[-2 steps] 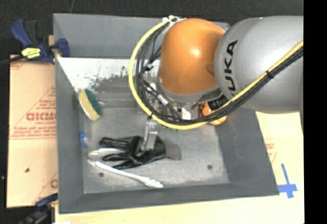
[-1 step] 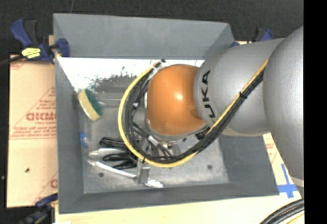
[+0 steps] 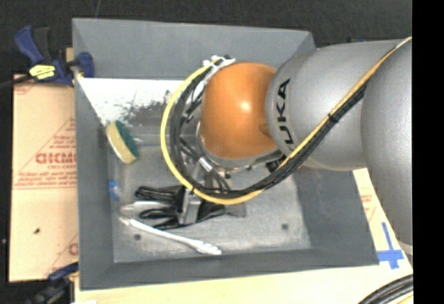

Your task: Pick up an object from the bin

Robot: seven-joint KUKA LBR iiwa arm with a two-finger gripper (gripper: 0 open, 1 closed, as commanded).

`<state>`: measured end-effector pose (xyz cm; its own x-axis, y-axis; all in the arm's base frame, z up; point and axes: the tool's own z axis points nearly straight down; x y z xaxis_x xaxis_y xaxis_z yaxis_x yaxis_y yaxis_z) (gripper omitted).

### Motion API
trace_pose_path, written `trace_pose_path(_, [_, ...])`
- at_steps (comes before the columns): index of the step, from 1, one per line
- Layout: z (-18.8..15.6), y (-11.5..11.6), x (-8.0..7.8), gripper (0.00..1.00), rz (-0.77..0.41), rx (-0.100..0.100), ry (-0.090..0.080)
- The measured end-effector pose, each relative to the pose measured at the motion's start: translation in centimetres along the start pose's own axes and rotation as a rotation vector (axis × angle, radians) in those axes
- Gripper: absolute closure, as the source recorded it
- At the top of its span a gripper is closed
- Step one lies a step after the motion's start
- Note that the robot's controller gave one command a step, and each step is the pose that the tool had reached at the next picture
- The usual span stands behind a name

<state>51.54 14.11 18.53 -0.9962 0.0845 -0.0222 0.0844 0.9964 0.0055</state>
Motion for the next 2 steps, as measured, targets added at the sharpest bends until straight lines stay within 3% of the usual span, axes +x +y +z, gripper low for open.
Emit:
trace_pose_path(1, [-3.5, 1.6, 0.3, 0.00, -0.111, 0.002, 0.025])
trace_pose_path(2, [3.8, 2.8, -1.7, 0.00, 0.069, 0.003, 0.008])
